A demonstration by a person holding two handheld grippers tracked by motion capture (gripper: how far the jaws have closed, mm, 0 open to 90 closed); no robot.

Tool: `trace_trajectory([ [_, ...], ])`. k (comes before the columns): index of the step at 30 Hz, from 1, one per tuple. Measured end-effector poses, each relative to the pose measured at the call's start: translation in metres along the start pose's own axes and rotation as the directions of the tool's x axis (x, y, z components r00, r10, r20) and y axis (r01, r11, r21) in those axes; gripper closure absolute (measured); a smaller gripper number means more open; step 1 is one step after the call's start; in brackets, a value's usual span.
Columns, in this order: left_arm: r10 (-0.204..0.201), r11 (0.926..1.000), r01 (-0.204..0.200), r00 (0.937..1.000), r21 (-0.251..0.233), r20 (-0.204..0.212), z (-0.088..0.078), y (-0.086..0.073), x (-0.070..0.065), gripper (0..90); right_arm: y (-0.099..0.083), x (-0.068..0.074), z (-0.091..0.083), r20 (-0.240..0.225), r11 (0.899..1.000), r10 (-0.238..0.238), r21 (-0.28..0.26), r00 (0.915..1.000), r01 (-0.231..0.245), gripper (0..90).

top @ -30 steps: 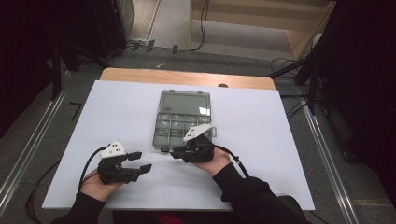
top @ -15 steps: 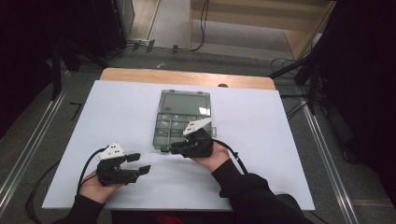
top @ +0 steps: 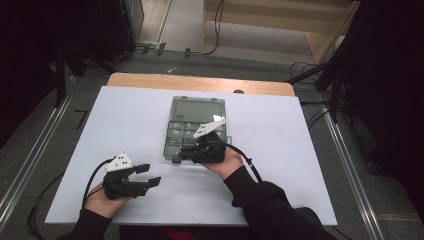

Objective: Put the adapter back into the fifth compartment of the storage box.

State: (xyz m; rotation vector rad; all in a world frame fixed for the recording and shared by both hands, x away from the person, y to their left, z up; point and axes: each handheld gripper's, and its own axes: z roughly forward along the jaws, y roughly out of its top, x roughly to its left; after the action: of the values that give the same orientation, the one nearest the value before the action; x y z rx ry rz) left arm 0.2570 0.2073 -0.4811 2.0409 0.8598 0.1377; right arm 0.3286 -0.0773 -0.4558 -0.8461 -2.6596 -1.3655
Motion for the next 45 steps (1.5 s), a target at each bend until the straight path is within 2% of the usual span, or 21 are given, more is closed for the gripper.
trace_trajectory([
  [8,-0.003,1.0000,0.003,1.0000,-0.007,0.001,0.000,0.000,0.000,33.6,0.009,0.000,0.005,0.003,1.000,0.006,-0.002,1.0000,-0.006,74.3],
  [12,-0.003,1.0000,0.003,1.0000,-0.007,0.001,-0.001,0.000,0.001,33.6,0.016,-0.001,0.006,0.007,1.000,0.025,0.011,0.9997,-0.025,74.4],
  [28,-0.004,1.0000,0.004,1.0000,-0.007,-0.001,-0.001,0.000,0.001,33.6,0.034,-0.008,0.012,0.032,0.999,0.046,-0.023,0.9984,-0.045,74.3],
  [39,-0.002,1.0000,0.002,1.0000,-0.009,-0.002,-0.001,0.000,0.001,33.6,0.037,-0.017,0.021,0.059,0.997,0.068,-0.038,0.9959,-0.066,74.2],
  [45,-0.001,1.0000,0.001,1.0000,-0.008,-0.004,-0.001,0.000,0.001,33.6,0.034,-0.020,0.027,0.067,0.997,0.075,-0.025,0.9949,-0.073,74.1],
])
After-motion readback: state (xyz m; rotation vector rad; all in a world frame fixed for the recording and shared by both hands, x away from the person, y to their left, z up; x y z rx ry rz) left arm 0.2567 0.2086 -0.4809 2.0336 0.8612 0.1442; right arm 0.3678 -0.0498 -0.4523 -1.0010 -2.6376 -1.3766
